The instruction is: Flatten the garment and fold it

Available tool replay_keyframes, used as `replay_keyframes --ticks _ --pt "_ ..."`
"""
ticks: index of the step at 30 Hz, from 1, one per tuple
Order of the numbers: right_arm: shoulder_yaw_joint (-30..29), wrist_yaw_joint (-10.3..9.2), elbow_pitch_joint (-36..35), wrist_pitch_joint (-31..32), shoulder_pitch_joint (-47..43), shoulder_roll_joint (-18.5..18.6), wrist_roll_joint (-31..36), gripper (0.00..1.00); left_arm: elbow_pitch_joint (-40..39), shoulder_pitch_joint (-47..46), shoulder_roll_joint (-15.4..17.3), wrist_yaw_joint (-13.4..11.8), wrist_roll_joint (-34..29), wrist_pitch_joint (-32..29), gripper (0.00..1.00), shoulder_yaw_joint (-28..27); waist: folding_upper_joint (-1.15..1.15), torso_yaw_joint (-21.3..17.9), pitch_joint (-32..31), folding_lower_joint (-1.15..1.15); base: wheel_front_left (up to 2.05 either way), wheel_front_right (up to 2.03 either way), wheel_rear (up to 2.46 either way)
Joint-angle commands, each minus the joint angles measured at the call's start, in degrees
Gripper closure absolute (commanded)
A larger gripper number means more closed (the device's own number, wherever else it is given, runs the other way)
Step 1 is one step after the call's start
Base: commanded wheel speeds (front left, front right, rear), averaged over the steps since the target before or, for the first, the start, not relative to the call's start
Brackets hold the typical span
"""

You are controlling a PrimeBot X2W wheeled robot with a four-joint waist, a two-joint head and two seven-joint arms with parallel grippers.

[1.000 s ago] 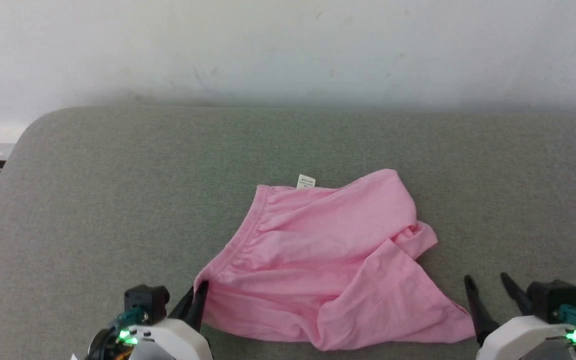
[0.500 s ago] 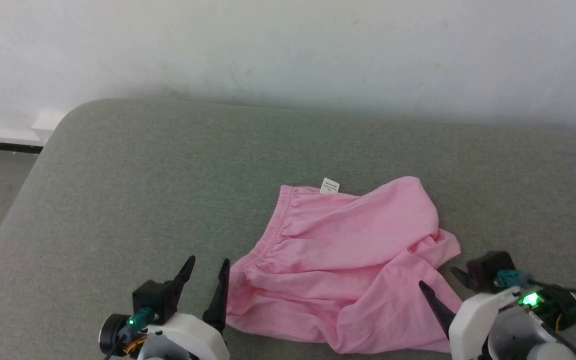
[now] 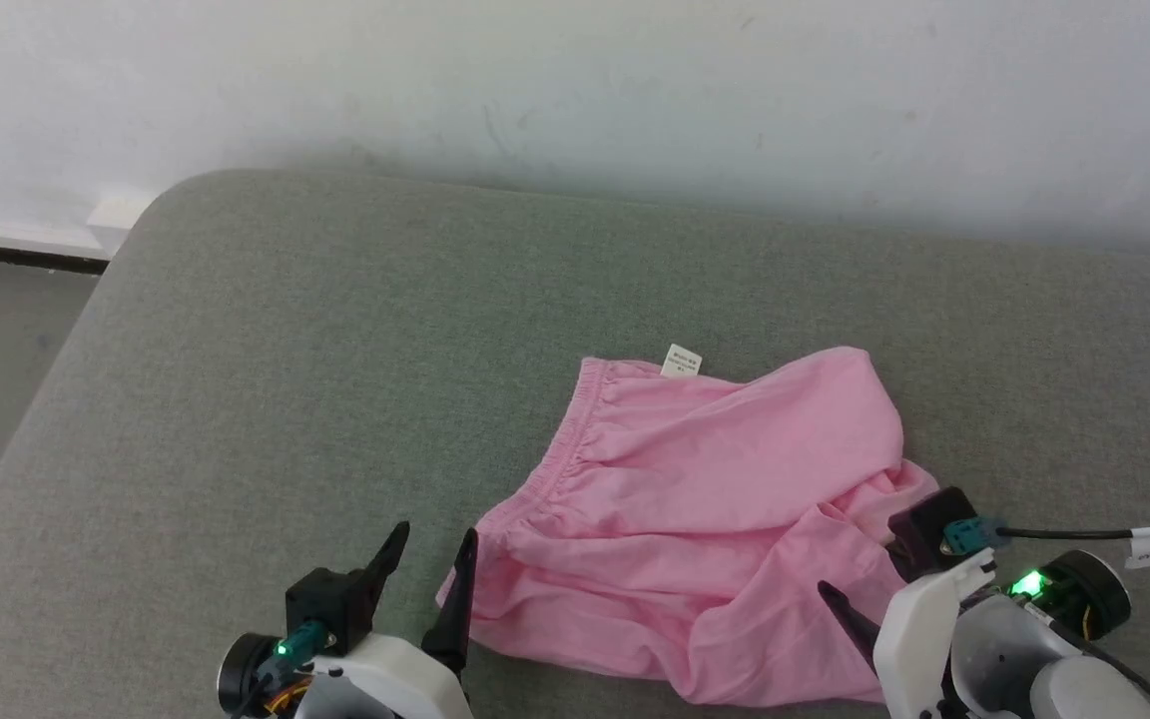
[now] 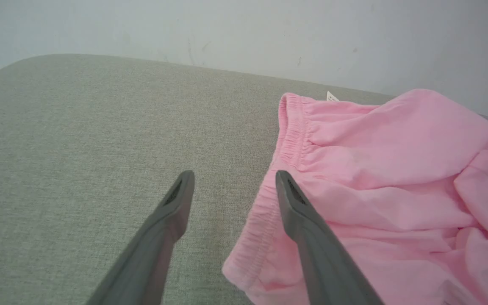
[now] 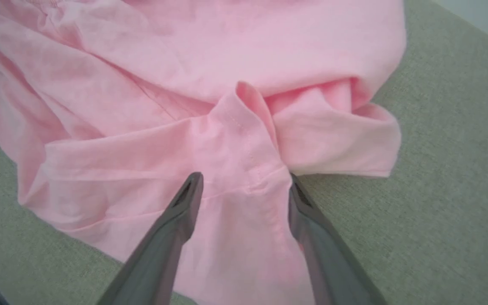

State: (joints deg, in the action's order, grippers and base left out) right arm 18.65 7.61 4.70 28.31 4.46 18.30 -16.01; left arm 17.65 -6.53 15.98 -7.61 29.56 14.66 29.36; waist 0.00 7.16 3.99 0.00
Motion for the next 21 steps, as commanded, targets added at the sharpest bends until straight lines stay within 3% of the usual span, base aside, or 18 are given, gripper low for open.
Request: replay_keyframes --ticks 1,2,4,5,12,21 --pt "0.2 -0.12 -0.16 0.25 0.82 0.29 -0.31 0.0 0.2 -0.73 -0.13 0.27 -0.48 0.28 0.0 -0.22 0.0 -0.07 0.1 0.0 0.0 0.0 0.0" --pt "0.52 -0.12 -0.19 0.26 0.95 0.48 -0.33 0.0 0.3 -0.74 -0.17 0.33 -0.52 0.29 0.0 -0.25 0.0 -0.12 0.17 0.0 0.0 0.0 0.0" --pt "0.85 -0.12 -0.04 0.16 1.31 0.88 -0.03 0.71 0.52 -0.84 -0.3 0.46 -0.59 0.29 0.0 -0.26 0.0 -0.27 0.32 0.0 0.0 0.0 0.0" --pt "1.11 -0.12 -0.01 -0.01 1.49 1.14 0.27 1.0 0.65 -0.9 -0.36 0.52 -0.62 0.3 0.0 -0.26 0.0 -0.36 0.36 0.0 0.0 0.0 0.0" --pt "-3.35 -0.12 -3.39 -1.86 -0.94 0.46 0.6 1.0 1.46 -0.48 -0.55 0.64 -0.4 0.32 0.0 -0.7 0.0 -2.27 -0.55 0.0 0.0 0.0 0.0" --pt "-18.06 -0.12 -13.17 -4.19 -12.56 -3.23 2.92 1.0 1.62 0.14 -0.55 0.86 -0.22 0.33 0.0 -1.63 0.0 -6.04 -1.43 0.0 0.0 0.0 0.0"
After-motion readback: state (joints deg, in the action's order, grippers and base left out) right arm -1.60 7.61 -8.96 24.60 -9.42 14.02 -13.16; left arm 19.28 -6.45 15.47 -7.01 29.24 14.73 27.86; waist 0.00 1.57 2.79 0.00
